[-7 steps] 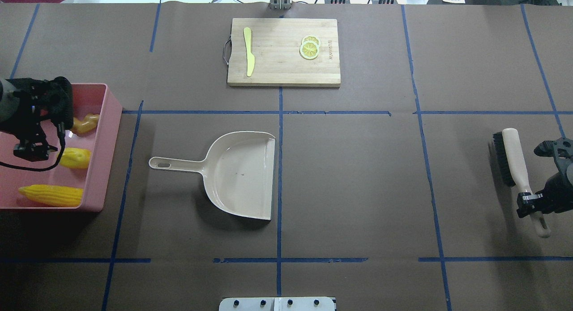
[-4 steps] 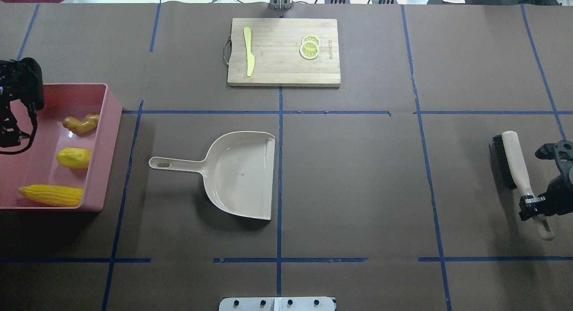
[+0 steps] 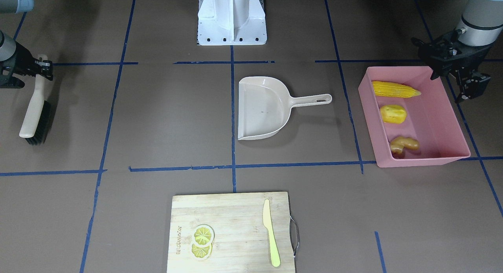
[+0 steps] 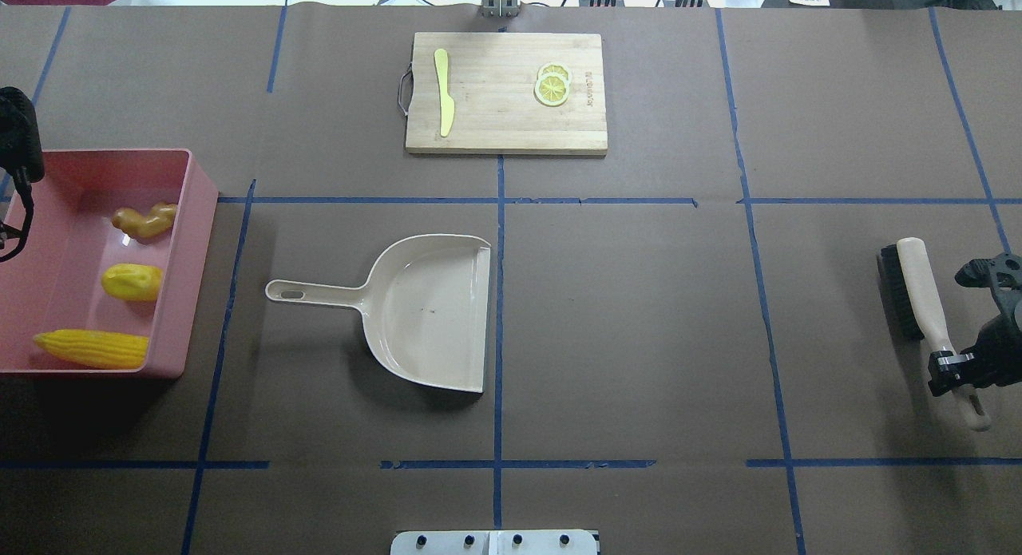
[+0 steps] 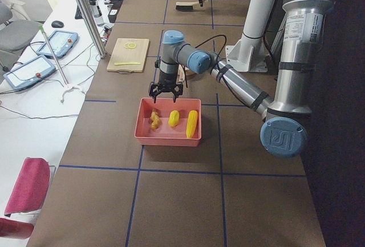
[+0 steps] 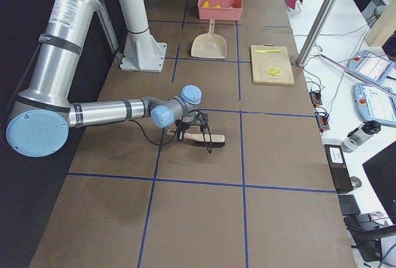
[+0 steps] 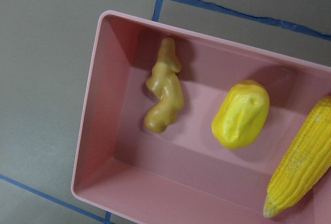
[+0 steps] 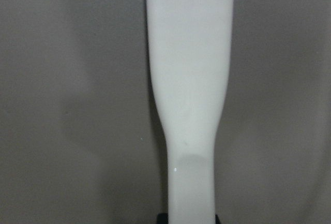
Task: Sweep and dump trash into bin
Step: 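Release the dustpan with the left gripper while the right gripper lowers the brush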
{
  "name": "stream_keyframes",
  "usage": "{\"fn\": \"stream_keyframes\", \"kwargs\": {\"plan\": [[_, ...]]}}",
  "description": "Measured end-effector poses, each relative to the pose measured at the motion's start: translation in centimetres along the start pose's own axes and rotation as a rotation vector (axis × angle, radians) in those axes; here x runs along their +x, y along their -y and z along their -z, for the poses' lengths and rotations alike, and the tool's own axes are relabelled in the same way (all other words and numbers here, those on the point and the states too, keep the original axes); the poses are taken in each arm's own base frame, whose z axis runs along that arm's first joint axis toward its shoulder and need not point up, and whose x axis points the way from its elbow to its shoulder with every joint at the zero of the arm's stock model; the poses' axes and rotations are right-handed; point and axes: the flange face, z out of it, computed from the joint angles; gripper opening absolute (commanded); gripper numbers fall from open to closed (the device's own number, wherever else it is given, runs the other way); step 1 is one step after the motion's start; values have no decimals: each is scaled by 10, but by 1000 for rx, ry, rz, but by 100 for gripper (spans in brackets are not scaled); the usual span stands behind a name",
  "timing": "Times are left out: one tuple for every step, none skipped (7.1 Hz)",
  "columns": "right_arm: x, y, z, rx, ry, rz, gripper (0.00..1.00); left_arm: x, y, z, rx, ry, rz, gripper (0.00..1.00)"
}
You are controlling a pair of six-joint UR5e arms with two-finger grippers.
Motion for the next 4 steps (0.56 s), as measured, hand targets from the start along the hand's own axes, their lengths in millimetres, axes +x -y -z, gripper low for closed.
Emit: {"fn": "stream_keyframes", "kwargs": {"plan": [[0, 1, -1, -2, 0, 7, 99, -1, -1, 0, -1, 1, -4, 100], [0, 0, -2, -7, 3, 15, 100, -3, -3, 0, -3, 3, -8, 100], [0, 0, -1, -12, 9, 15, 100, -6, -7, 0, -8, 7, -17, 100], [-2, -1, 3, -9, 18, 18, 100, -15, -16, -3, -20, 11, -19, 100]]}}
